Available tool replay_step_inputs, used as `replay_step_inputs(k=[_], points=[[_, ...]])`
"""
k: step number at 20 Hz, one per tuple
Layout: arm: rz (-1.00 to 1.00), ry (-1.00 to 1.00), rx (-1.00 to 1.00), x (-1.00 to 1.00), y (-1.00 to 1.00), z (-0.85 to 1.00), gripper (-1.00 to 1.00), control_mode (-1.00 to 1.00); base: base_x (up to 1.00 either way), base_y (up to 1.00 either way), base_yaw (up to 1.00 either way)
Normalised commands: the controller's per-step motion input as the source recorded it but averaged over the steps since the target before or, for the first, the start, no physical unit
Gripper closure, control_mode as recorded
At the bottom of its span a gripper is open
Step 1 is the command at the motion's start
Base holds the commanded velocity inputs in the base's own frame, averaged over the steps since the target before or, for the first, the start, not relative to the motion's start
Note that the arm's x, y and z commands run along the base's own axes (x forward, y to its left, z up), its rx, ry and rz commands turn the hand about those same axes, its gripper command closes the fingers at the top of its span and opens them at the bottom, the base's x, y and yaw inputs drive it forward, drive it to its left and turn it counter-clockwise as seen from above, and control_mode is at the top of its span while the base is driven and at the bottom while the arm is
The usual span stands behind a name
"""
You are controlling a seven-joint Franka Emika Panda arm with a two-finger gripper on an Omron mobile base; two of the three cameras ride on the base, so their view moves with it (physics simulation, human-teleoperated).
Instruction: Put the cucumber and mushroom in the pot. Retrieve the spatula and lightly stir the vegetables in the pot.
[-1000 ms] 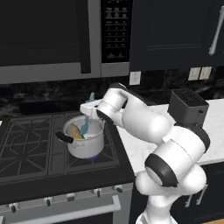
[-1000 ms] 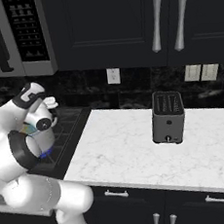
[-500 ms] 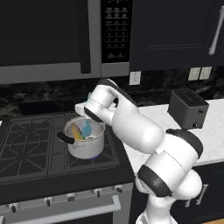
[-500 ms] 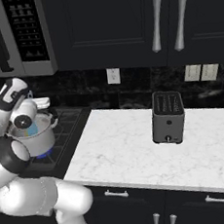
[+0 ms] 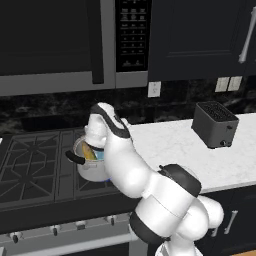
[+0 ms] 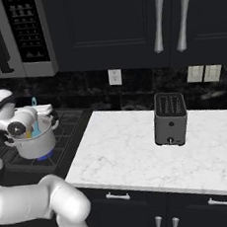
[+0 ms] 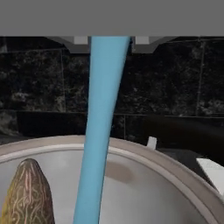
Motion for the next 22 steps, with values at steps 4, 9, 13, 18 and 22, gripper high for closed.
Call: replay_step_inputs(k=[4,9,13,18,22], points=[[-0.03,0.04,-0.03,0.39,0.06,-0.55,1.0,-1.0,0.0,0.0,0.0],[0.0,0.0,-0.05,0.25,0.1,-0.64,1.0,-1.0,0.0,0.0,0.0],[0.01,-0.1,-0.05,-0.03,0.0,-0.29,1.0,-1.0,0.0,0.0,0.0],[0.0,-0.29,-0.12,-0.14,-0.12,0.25,1.0,-1.0,0.0,0.0,0.0],[0.0,-0.23,-0.15,-0.04,-0.13,0.17,1.0,-1.0,0.0,0.0,0.0]])
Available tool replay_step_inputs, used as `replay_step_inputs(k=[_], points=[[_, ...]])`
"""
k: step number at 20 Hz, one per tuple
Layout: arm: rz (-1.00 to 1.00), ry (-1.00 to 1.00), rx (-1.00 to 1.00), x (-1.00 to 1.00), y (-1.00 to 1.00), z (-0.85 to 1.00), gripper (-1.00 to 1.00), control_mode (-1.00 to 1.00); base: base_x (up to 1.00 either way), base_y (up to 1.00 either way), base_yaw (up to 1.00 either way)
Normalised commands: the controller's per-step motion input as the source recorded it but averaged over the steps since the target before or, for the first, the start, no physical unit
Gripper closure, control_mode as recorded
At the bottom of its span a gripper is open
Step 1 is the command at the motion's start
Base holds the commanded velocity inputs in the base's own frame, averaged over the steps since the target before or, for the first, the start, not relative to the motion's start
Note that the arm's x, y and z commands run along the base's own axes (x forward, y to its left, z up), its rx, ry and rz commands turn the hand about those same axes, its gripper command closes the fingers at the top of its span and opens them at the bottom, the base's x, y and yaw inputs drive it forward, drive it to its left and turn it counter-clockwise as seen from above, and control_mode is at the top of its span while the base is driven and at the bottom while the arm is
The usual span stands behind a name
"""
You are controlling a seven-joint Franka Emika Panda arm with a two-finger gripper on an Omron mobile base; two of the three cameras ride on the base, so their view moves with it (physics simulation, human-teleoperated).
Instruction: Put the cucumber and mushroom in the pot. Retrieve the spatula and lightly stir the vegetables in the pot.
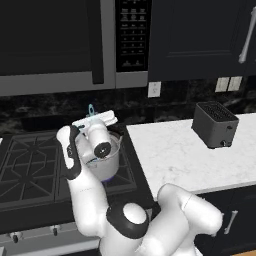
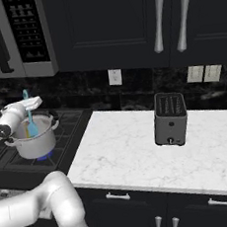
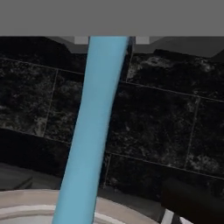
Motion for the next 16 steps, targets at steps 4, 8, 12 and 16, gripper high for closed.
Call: replay_step_inputs(k=[4,8,12,16], points=[[0.0,-0.1,-0.15,0.0,-0.22,-0.09,1.0,-1.0,0.0,0.0,0.0],[0.0,-0.05,-0.07,0.01,-0.19,-0.43,1.0,-1.0,0.0,0.0,0.0],[0.03,-0.01,0.0,0.0,-0.27,-0.69,1.0,-1.0,0.0,0.0,0.0],[0.05,0.0,0.08,0.08,-0.27,-0.65,1.0,-1.0,0.0,0.0,0.0]])
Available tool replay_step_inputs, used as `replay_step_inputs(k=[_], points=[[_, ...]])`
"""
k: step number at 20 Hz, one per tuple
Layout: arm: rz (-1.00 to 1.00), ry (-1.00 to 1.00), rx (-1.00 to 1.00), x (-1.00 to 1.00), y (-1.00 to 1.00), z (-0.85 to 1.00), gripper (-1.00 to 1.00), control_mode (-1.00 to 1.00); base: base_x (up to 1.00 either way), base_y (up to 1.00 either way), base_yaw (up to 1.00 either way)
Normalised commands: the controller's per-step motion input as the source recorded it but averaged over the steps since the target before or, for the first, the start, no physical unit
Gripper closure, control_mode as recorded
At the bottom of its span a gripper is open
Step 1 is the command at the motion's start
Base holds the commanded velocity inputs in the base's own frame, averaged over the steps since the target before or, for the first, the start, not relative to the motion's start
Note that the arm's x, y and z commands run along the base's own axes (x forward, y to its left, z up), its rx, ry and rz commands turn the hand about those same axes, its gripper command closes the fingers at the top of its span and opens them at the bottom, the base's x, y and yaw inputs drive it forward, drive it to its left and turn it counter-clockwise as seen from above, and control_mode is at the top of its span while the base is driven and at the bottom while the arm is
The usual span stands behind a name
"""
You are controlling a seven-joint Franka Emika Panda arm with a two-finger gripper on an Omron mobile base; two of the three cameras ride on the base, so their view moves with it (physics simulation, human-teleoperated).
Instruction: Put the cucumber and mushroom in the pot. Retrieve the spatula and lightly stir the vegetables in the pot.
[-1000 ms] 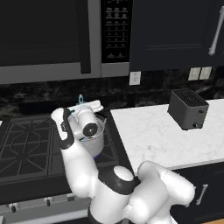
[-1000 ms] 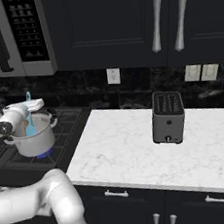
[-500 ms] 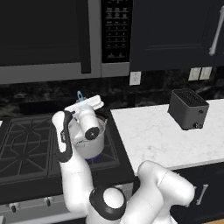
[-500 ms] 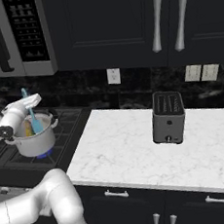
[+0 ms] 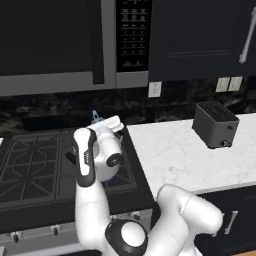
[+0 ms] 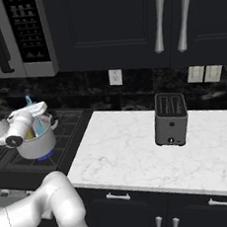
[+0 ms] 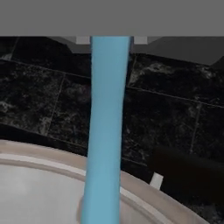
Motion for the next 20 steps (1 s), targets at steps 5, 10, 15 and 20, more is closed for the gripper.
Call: replay_step_inputs(k=[5,10,15,20], points=[[0.09,0.02,0.23,0.68,-0.33,-0.11,1.0,-1.0,0.0,0.0,0.0],[0.23,0.0,0.25,0.37,-0.24,-0.04,1.0,-1.0,0.0,0.0,0.0],[0.3,0.0,0.18,-0.27,0.0,-0.69,1.0,-1.0,0.0,0.0,0.0],[0.25,0.0,0.23,-0.32,0.0,-0.77,1.0,-1.0,0.0,0.0,0.0]])
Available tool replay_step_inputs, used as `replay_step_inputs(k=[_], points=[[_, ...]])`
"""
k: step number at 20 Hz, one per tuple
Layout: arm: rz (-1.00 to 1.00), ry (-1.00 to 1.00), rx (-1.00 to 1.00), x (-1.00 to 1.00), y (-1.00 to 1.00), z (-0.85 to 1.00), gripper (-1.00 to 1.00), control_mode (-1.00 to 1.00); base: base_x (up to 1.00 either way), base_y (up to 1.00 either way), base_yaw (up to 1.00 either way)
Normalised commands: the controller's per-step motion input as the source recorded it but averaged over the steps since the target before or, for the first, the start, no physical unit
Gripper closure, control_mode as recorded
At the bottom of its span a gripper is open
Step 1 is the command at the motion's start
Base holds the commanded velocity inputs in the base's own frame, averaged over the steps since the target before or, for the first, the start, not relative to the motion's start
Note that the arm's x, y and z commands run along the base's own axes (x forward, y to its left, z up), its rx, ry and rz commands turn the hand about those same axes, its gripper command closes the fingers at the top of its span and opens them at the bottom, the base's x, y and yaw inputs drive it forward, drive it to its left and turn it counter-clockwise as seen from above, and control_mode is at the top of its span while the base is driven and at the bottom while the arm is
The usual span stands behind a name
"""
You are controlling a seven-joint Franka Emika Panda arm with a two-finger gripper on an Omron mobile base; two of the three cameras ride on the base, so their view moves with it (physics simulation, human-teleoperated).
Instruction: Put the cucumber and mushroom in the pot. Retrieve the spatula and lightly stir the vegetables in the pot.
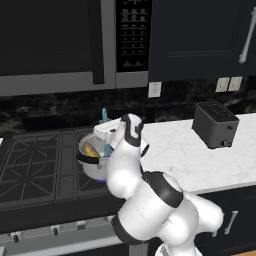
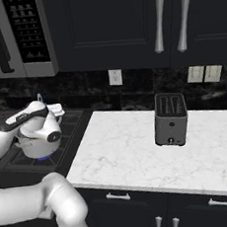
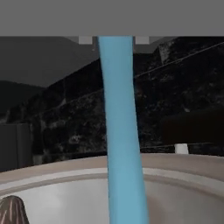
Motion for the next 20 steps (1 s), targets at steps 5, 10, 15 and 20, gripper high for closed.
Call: replay_step_inputs(k=[5,10,15,20], points=[[0.2,0.0,0.24,0.01,0.0,-0.27,1.0,-1.0,0.0,0.0,0.0],[0.21,0.0,0.26,-0.24,0.0,-0.15,1.0,-1.0,0.0,0.0,0.0],[0.13,-0.04,0.05,-0.7,0.0,-0.04,1.0,-1.0,0.0,0.0,0.0],[0.09,-0.03,-0.04,-0.92,0.08,-0.09,1.0,-1.0,0.0,0.0,0.0]])
